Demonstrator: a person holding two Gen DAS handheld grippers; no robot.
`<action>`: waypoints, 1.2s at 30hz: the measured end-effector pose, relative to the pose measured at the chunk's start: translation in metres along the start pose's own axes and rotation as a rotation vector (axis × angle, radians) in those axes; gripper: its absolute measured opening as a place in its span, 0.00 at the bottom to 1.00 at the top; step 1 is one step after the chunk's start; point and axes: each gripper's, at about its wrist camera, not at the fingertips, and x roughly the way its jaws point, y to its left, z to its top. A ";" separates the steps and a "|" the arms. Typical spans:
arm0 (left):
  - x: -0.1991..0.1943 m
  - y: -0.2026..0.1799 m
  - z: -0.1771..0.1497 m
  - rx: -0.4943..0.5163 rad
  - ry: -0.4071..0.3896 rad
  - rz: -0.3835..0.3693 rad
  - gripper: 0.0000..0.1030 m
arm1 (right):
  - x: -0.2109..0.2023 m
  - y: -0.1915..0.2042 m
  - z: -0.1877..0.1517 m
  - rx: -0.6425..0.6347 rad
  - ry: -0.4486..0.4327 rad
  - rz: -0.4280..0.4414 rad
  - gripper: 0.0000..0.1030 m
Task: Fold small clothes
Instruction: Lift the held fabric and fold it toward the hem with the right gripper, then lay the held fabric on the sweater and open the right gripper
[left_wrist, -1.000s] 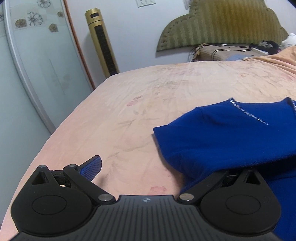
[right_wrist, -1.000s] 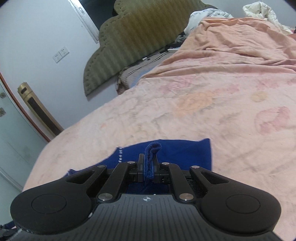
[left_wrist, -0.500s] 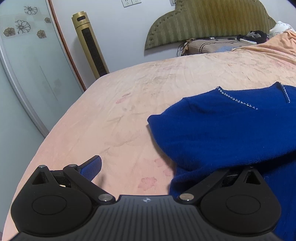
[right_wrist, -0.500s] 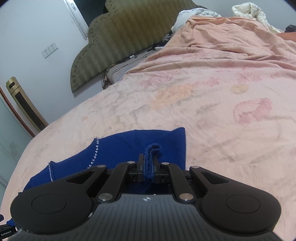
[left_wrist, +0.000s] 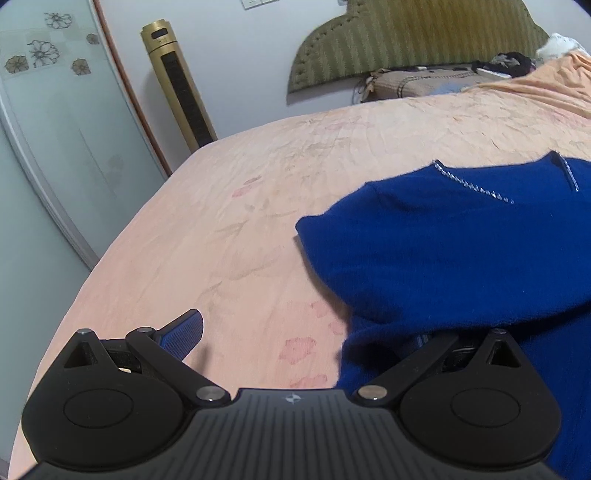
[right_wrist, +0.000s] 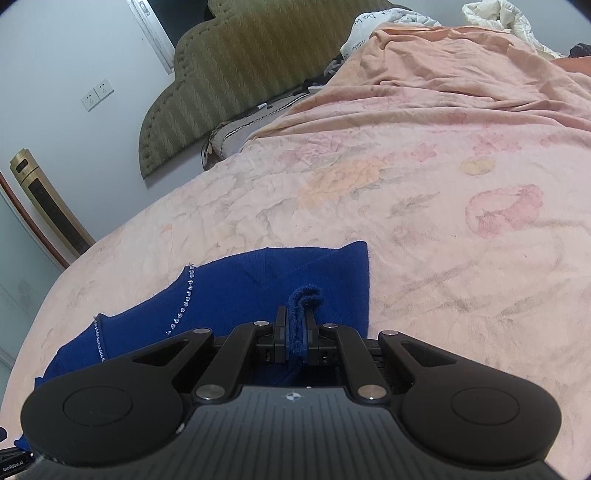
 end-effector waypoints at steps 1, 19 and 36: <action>0.000 0.001 -0.002 0.013 0.004 -0.006 1.00 | 0.000 0.000 0.000 0.000 0.000 0.000 0.11; -0.041 0.060 -0.021 -0.007 -0.019 -0.142 1.00 | -0.005 -0.003 -0.002 -0.021 -0.005 0.004 0.12; -0.058 -0.030 0.002 -0.027 -0.012 -0.298 1.00 | -0.001 -0.009 -0.002 -0.069 0.084 -0.013 0.23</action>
